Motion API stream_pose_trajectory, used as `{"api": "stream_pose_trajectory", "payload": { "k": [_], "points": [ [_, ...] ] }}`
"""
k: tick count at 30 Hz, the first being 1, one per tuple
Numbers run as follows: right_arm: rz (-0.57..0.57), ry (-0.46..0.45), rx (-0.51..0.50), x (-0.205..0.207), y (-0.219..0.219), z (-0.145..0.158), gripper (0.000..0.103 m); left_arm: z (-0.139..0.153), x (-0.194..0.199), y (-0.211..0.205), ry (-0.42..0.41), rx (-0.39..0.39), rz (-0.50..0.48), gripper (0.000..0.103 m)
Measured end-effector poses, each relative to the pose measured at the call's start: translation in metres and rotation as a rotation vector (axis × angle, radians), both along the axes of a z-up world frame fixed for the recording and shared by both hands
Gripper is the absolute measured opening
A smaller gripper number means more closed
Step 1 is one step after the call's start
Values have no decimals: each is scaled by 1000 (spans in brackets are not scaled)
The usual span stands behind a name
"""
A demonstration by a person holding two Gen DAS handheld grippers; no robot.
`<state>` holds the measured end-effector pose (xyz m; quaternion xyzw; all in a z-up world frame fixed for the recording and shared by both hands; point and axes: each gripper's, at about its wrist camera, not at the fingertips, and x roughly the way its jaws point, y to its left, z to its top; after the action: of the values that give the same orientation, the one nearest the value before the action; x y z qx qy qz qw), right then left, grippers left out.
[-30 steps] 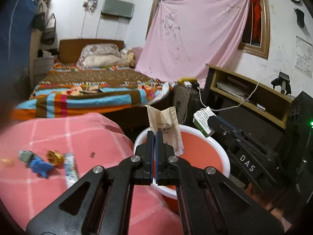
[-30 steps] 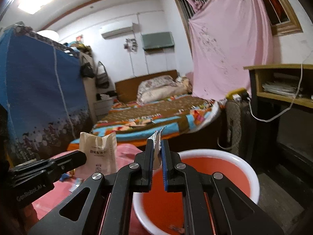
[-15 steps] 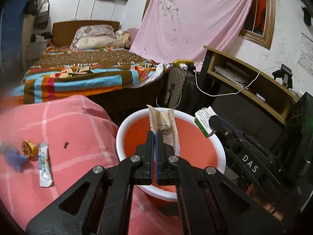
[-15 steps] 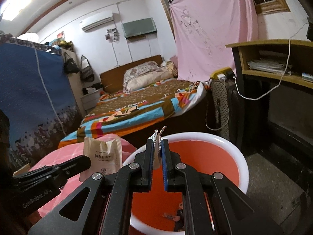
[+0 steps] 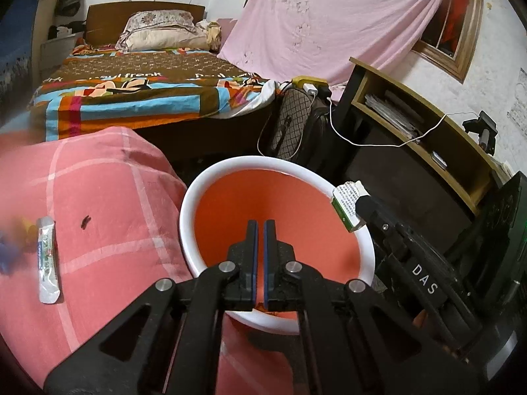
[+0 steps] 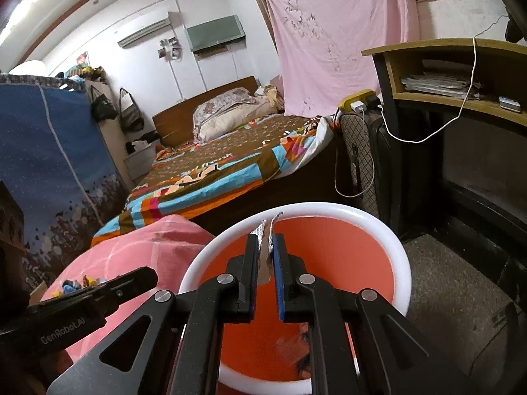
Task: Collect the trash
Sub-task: 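Carry both items over the orange basin and open both tools, then move both open tools back over the trash on the blanket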
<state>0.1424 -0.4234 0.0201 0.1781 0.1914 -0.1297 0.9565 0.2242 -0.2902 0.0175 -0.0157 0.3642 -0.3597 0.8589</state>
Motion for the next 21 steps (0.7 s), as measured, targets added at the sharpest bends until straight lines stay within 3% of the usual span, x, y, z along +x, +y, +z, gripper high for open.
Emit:
{"api": "stream_pose_trajectory", "payload": {
  "k": [7,12,14,16,21],
  "points": [
    [-1,8,-5,1,-1,0,9,3,2,11,-5,-15,34,0],
    [-1,13,-14,4,2,-1,11,8,4,23,-22,-27,65,9],
    [0,13,-19,5,4,-1,16,9,6,29,-30,-28,77,11],
    [-2,10,-24,6,6,-1,32,10,6,35,-39,-29,91,14],
    [-4,-7,-39,9,15,2,45,13,10,53,-55,-46,128,22]
  ]
}}
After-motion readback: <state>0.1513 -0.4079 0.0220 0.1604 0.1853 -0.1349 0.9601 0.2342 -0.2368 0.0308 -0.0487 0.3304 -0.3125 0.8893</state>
